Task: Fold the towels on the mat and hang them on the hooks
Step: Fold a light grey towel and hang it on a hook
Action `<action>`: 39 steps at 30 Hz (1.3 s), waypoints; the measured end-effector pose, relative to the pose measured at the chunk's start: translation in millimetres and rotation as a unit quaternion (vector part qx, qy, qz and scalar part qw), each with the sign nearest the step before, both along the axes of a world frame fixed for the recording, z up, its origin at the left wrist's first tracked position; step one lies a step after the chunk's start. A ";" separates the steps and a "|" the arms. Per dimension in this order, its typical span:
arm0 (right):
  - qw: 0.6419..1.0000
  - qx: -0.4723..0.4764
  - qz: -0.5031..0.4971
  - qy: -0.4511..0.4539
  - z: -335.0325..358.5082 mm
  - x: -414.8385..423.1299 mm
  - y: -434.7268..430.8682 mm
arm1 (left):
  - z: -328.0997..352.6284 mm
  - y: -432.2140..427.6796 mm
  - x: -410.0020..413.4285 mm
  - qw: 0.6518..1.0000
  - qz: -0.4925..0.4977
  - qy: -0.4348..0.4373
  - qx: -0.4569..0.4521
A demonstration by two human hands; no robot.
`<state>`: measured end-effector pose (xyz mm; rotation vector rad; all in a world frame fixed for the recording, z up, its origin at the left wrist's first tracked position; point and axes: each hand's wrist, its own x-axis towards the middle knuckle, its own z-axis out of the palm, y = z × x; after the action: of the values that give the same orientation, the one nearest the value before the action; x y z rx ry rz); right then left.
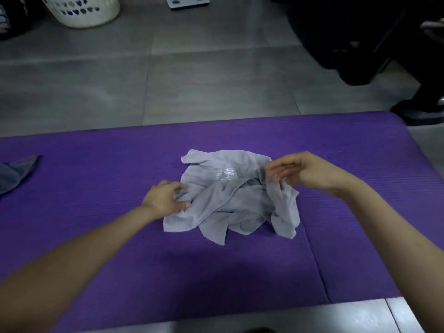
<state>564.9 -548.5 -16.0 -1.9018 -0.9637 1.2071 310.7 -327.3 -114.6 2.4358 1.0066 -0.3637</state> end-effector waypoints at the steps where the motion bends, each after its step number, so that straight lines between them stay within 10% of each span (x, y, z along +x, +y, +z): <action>1: 1.000 0.008 -0.011 0.015 -1.0 -2.0 3.0 | -9.7 -3.3 0.5 0.999 0.027 -0.001 -0.024; 7: 0.999 0.026 -0.040 -0.012 -30.9 -31.9 31.1 | -28.1 -14.9 -4.9 0.987 0.105 -0.122 -0.027; 16: 0.942 0.025 0.092 -0.323 -92.3 -84.1 73.5 | 34.2 18.9 -32.4 0.976 0.065 -0.208 -0.023; 22: 0.986 0.090 0.025 -0.135 -32.7 -101.1 73.6 | 79.5 38.0 -52.8 0.904 0.145 -0.306 -0.262; 31: 0.983 0.161 -0.073 0.058 53.2 -115.7 103.4 | 133.6 15.5 -46.4 0.934 -0.090 -0.346 -0.014; 39: 0.970 0.184 -0.057 0.148 102.7 -92.5 111.1 | 180.5 36.0 -29.8 0.908 -0.037 -0.417 0.020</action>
<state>472.3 -437.4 86.7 -1.4210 -0.8364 1.1161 280.9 -291.3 65.8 2.2869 0.5289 0.6447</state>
